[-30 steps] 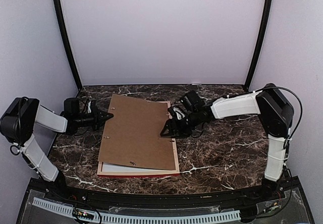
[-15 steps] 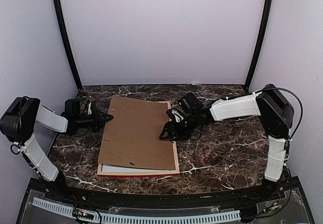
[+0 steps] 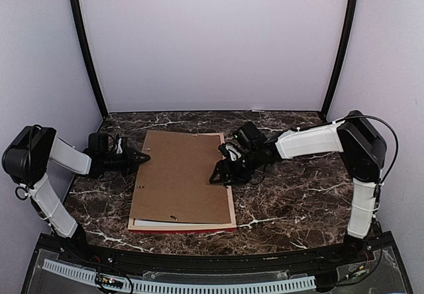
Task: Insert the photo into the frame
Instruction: Adjust the backboard.
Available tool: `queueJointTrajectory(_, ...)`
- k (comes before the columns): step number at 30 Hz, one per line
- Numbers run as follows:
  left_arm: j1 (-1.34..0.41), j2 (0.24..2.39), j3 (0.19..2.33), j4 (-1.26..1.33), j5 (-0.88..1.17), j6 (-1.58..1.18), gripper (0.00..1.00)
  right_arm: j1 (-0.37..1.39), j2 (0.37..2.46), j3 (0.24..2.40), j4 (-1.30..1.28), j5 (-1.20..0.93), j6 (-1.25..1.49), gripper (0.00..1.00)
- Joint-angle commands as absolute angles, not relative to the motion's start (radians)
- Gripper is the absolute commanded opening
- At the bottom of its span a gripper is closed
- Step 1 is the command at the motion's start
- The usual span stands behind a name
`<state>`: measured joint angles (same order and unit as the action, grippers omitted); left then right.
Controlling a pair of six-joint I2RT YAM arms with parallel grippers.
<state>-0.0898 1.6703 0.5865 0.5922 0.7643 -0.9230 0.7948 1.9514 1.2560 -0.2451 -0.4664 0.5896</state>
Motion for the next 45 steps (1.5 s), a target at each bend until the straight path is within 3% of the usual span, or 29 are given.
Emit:
queueJointTrajectory(1, -0.109, 1.676, 0.591, 0.597, 0.777, -0.898, 0.20, 0.816, 1.910, 1.244, -0.279, -0.436, 0.614, 0.70)
queueJointTrajectory(15, -0.121, 1.685, 0.591, 0.580, 0.757, -0.878, 0.30, 0.830, 1.901, 1.255, -0.294, -0.406, 0.638, 0.69)
queueJointTrajectory(30, -0.124, 1.694, 0.603, 0.549, 0.747, -0.843, 0.32, 0.792, 1.974, 1.456, -0.340, -0.269, 0.529, 0.74)
queueJointTrajectory(45, -0.123, 1.696, 0.618, 0.542, 0.720, -0.847, 0.15, 0.704, 2.071, 1.567, -0.307, -0.259, 0.481, 0.74)
